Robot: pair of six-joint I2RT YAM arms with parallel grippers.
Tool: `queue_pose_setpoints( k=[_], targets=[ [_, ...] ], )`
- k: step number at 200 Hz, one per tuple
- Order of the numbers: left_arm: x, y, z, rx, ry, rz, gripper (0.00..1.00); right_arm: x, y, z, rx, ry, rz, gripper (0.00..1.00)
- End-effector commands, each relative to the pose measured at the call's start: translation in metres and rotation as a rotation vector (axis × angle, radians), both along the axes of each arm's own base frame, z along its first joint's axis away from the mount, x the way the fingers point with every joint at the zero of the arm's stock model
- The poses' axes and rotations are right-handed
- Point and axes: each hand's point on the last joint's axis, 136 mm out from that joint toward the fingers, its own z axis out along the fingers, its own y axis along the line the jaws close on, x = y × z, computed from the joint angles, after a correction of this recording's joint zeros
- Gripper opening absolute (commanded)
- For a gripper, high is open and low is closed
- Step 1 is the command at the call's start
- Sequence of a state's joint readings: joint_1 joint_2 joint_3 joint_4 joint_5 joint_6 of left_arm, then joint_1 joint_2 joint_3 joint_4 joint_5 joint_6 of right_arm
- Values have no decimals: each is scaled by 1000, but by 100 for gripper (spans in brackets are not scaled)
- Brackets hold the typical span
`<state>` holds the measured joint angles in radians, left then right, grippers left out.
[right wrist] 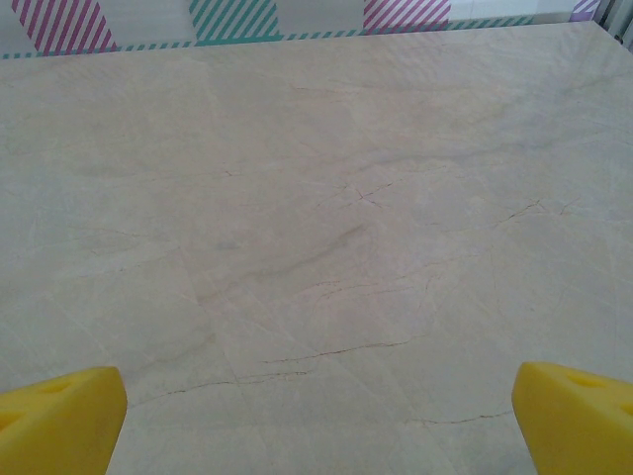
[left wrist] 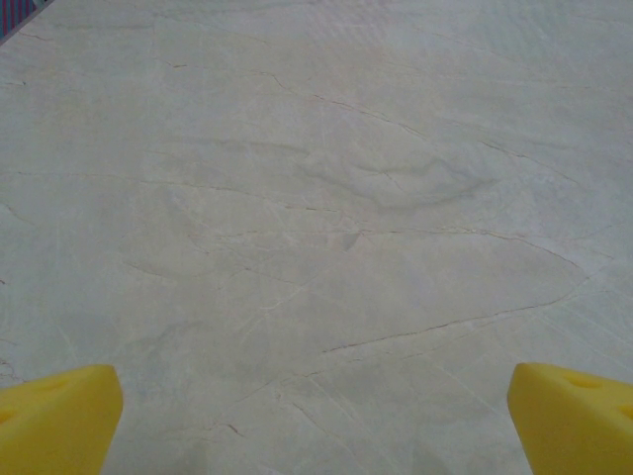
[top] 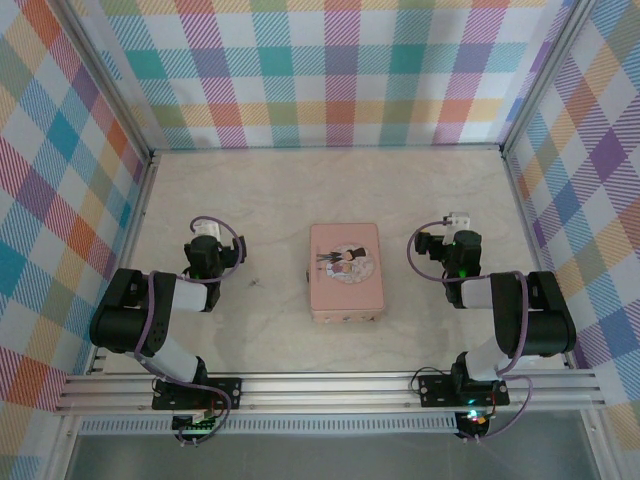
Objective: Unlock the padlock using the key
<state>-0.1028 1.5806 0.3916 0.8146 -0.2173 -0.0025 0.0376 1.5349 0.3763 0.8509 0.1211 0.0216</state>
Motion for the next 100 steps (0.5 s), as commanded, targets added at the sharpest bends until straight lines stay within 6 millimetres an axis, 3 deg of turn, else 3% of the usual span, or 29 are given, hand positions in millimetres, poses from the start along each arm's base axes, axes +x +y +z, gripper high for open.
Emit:
queue_pose_setpoints(
  k=[1, 28, 61, 83, 100],
  targets=[
    [7, 2, 16, 1, -50, -4, 100, 7, -3, 14, 11, -41, -14, 100],
    [12, 2, 31, 4, -2, -1, 100, 6, -3, 30, 10, -19, -11, 100],
    [13, 2, 51, 11, 17, -1, 100, 0, 2, 66, 53, -8, 0, 100],
    [14, 4, 85, -67, -48, 39, 100, -5, 10, 95, 128, -34, 22, 100],
    [20, -9, 111, -250, -87, -1, 100, -15, 14, 109, 280, 5, -11, 100]
  ],
)
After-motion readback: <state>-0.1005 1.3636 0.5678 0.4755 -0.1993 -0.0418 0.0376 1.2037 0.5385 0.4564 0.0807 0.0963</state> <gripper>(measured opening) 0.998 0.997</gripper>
